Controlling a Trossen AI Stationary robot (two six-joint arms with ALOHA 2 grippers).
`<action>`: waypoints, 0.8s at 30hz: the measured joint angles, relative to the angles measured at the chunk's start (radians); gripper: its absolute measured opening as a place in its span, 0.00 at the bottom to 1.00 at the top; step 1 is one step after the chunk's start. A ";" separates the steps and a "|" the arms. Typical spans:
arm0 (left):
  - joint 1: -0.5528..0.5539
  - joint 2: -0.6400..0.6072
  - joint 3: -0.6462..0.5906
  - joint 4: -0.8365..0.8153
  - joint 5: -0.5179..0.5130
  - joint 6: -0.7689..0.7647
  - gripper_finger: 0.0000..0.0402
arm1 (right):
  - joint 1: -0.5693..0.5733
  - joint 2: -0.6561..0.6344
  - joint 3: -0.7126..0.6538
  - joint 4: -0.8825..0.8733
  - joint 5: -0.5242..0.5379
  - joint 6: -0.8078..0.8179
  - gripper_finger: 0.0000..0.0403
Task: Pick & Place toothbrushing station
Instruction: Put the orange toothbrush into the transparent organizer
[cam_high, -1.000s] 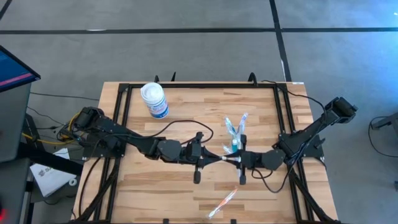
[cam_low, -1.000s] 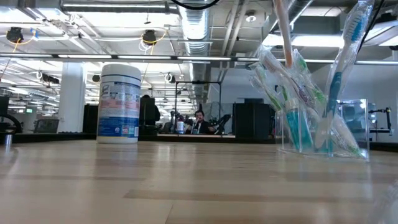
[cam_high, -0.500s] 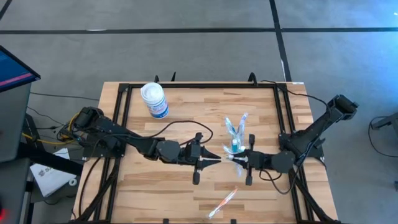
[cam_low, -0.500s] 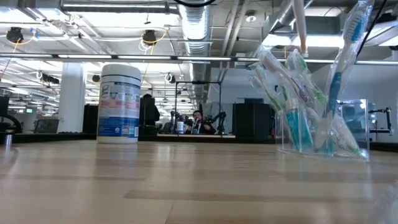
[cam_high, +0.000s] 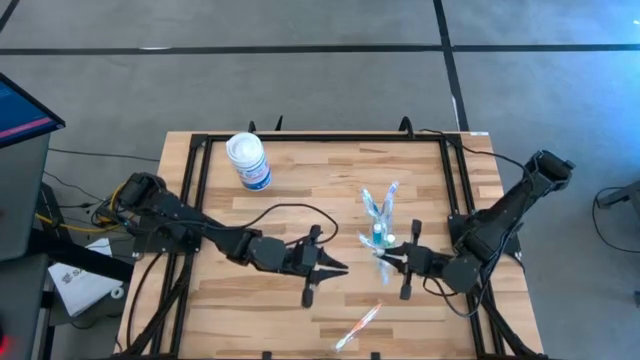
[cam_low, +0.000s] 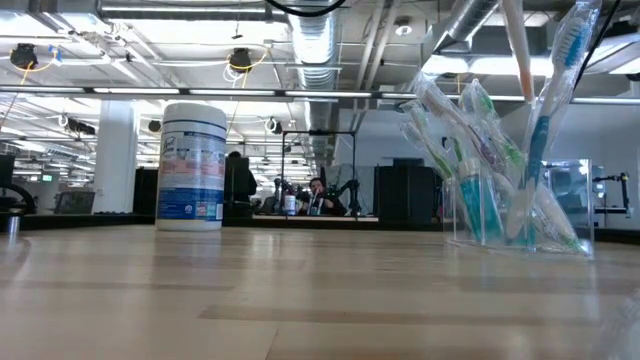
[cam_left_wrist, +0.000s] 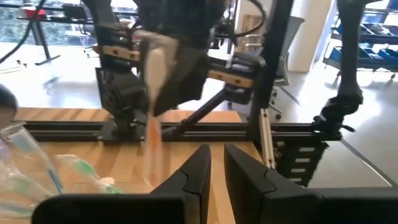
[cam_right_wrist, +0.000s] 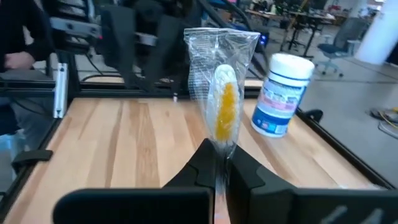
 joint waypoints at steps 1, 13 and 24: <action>-0.007 0.000 -0.002 0.005 0.000 0.000 0.10 | 0.007 0.000 0.000 -0.015 0.017 0.016 0.00; -0.075 0.000 -0.046 0.012 0.001 0.000 0.10 | 0.095 0.001 -0.095 -0.090 0.241 0.262 0.00; -0.088 0.000 -0.046 0.013 -0.003 -0.004 0.10 | 0.112 0.001 -0.167 -0.089 0.312 0.401 0.00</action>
